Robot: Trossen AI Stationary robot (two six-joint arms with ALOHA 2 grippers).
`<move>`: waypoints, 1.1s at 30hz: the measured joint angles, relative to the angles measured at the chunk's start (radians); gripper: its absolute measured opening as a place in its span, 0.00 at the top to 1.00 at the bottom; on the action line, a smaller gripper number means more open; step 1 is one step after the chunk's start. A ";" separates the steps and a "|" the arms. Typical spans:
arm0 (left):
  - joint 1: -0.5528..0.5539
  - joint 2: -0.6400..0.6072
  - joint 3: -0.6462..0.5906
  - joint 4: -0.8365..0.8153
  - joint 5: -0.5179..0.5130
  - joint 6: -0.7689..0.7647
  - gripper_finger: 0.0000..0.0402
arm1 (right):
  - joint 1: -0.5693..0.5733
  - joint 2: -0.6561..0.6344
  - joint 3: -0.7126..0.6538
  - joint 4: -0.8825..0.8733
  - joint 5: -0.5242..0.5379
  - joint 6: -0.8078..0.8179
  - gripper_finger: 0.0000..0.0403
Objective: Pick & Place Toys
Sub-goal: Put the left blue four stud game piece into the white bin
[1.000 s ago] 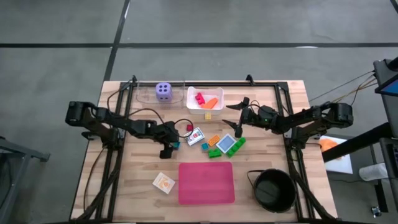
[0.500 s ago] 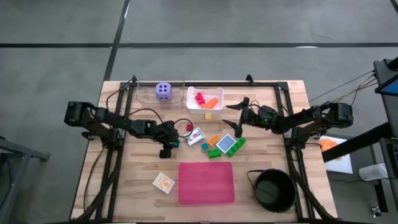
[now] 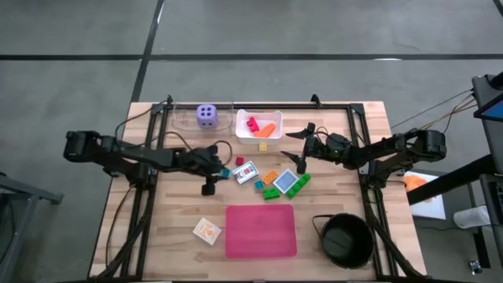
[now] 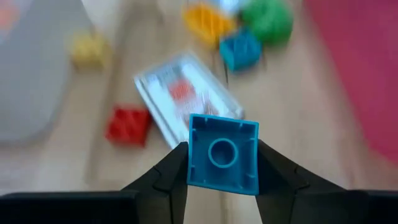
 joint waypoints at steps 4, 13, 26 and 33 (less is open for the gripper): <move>0.004 -0.037 -0.106 0.373 0.060 -0.034 0.67 | 0.000 0.000 0.000 0.001 0.000 0.000 0.16; 0.043 0.110 -0.197 0.865 0.078 -0.124 0.67 | 0.000 0.000 0.000 0.004 0.000 0.000 0.16; 0.162 0.290 0.017 0.752 0.094 -0.044 0.67 | 0.000 0.000 0.001 0.003 0.000 0.000 0.16; 0.289 0.351 0.143 0.644 0.094 -0.044 0.67 | 0.000 0.000 0.001 0.000 0.000 0.000 0.16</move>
